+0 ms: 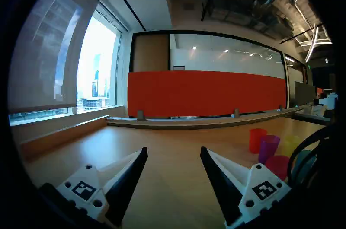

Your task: Pour water

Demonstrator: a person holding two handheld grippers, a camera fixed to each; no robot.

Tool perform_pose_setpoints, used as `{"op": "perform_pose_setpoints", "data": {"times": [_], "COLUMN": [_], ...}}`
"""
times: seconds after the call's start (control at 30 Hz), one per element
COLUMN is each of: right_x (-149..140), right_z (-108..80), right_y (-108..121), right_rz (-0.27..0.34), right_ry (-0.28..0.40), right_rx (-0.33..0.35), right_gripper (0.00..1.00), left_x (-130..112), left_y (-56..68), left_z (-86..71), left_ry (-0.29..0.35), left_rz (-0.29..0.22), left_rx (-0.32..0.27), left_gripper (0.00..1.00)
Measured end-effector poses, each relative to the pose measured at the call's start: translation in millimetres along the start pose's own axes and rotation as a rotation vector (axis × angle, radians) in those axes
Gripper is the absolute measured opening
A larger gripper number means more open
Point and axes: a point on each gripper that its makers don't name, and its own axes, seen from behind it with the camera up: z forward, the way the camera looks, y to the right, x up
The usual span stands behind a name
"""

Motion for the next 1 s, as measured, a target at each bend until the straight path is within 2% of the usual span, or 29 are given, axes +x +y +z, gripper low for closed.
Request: {"op": "perform_pose_setpoints", "data": {"times": [0.53,0.8,1.0], "right_x": [8,11,4], "right_z": [1.5,11.0,22.7], "right_y": [11,4,-2], "right_rz": [-0.006,-0.007,-0.031], "right_ry": [0.051,0.08,0.089], "right_rx": [0.021,0.04,0.041], "right_gripper": [1.0,1.0,1.0], "left_x": [1,1,1], "left_y": [-0.3,0.0,0.2], "left_z": [-0.5,-0.6,-0.1], "left_ry": [0.0,0.0,0.0], "left_rz": [0.0,0.0,0.0], "left_rx": [0.0,0.0,0.0], "left_gripper": [0.9,0.9,0.9]}}
